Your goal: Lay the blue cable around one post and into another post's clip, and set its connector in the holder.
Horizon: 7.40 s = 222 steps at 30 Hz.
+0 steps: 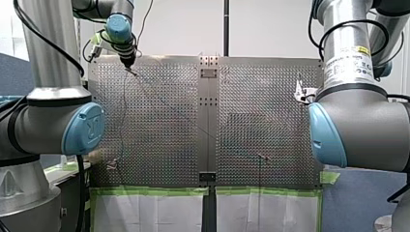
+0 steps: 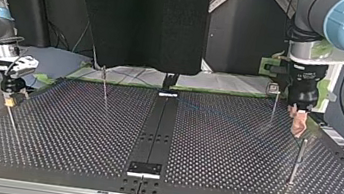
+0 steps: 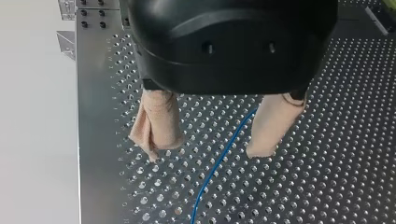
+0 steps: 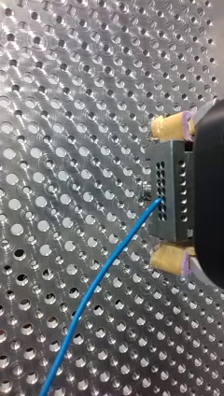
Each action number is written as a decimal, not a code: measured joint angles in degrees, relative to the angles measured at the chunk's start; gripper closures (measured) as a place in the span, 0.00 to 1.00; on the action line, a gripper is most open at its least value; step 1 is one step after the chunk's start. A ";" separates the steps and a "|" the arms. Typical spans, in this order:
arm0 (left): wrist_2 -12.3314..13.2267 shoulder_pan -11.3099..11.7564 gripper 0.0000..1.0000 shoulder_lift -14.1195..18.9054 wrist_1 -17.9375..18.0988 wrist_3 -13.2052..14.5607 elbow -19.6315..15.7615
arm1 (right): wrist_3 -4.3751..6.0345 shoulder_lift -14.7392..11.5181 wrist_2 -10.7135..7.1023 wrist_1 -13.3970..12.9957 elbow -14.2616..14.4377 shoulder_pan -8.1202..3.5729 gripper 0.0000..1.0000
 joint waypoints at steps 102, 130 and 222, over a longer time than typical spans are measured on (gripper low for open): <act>0.95 5.55 0.00 -0.45 6.84 -6.07 -2.79 | 0.00 0.00 0.01 0.00 0.00 0.00 0.00; 0.95 5.53 0.00 -0.55 6.81 -6.12 -2.80 | 0.00 0.00 0.00 0.00 0.00 0.00 0.00; -4.54 -29.72 0.00 -18.89 50.49 -17.43 -34.61 | 0.00 0.00 0.00 0.00 0.00 0.00 0.00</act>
